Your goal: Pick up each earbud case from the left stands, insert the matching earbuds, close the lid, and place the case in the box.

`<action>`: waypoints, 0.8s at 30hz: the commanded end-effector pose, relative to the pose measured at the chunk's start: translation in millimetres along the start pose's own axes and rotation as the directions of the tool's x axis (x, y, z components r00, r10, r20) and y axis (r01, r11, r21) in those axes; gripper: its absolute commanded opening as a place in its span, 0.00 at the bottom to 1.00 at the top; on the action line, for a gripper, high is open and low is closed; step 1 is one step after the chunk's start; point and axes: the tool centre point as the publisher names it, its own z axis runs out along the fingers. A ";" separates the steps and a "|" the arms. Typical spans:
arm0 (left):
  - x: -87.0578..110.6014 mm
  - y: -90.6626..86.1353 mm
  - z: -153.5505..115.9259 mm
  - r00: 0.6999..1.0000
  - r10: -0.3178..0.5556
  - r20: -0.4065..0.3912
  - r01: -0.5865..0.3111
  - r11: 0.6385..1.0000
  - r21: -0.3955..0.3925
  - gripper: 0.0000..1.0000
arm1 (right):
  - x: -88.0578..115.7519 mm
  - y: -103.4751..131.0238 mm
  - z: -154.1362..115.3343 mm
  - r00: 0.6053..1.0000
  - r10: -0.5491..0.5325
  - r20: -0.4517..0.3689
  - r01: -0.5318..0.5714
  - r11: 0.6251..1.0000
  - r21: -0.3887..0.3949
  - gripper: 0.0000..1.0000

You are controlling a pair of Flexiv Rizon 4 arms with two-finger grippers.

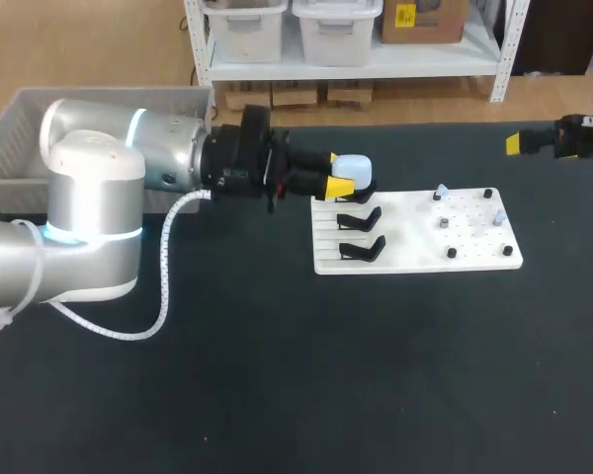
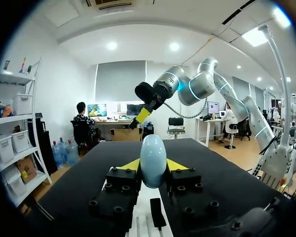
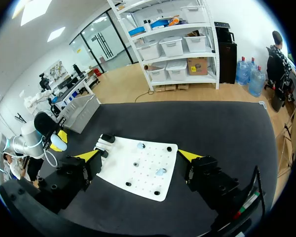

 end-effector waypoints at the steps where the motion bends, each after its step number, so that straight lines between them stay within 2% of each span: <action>1: 2.9 4.2 4.2 1.000 0.000 -0.004 0.001 1.000 0.011 0.00 | 0.0 -0.2 -0.3 1.000 0.000 0.000 0.000 1.000 0.000 1.00; 14: 5.5 7.7 5.5 0.999 0.023 -0.025 -0.023 1.000 -0.004 0.00 | 0.0 -0.2 -0.3 1.000 0.000 0.000 0.000 1.000 0.000 1.00; 24: 5.3 9.6 6.1 0.999 0.037 -0.005 -0.037 0.999 -0.015 0.00 | 0.0 -0.2 -0.3 1.000 0.000 0.000 0.000 1.000 0.000 1.00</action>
